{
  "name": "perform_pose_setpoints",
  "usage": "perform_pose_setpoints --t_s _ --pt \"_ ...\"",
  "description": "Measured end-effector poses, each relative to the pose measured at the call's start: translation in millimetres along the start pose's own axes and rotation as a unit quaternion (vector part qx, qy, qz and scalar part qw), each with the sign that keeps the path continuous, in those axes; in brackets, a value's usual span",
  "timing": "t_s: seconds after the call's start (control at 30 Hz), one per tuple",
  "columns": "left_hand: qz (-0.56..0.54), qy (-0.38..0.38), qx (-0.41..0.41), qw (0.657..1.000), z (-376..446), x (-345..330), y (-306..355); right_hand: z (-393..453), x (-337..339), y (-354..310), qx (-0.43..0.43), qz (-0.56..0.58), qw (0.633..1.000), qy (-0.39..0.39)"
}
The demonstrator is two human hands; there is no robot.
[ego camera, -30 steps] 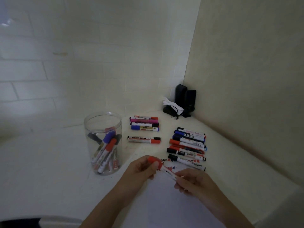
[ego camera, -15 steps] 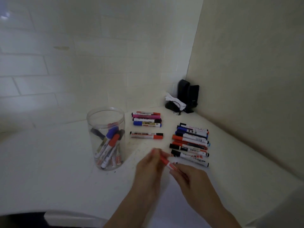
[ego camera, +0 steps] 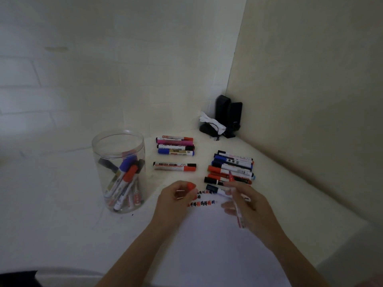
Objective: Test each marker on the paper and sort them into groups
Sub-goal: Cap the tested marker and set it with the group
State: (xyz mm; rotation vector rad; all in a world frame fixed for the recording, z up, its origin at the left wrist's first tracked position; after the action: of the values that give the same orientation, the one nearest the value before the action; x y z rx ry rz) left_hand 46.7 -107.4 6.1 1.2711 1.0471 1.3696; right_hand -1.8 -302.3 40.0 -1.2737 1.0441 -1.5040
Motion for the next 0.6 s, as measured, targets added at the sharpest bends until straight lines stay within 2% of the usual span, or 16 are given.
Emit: perform_pose_setpoints --t_s 0.1,0.13,0.27,0.4,0.5,0.6 --pt "0.012 0.013 -0.011 1.0 10.2 0.2 -5.8 10.2 4.6 3.4 -0.047 0.234 0.971 -0.011" --pt "0.013 0.015 -0.015 1.0 13.4 0.2 -6.5 12.2 6.0 4.2 -0.053 0.261 0.964 -0.005" --pt "0.075 0.023 -0.045 0.996 24.6 -3.8 -7.8 17.5 1.7 10.0 -0.05 0.144 0.988 0.031" --pt "0.127 0.026 -0.071 0.989 31.1 -4.0 -17.8 32.0 -3.1 21.3 -0.049 0.086 0.992 0.074" --pt "0.219 0.01 -0.112 0.969 33.5 -6.3 -23.4 37.7 -4.5 35.2 -0.056 0.03 0.992 0.106" --pt "0.281 -0.034 -0.192 0.94 33.1 -13.1 -25.8 37.9 -4.7 46.5 -0.05 -0.01 0.991 0.12"
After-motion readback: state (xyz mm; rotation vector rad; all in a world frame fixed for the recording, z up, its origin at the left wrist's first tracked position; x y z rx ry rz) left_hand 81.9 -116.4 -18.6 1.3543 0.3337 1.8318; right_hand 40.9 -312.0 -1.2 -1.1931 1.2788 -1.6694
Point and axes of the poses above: each hand's wrist, its own z-axis towards the middle knuckle, its own x-axis out of the back of the hand, y = z × x, the point moved 4 cm from there along z, towards the middle knuckle
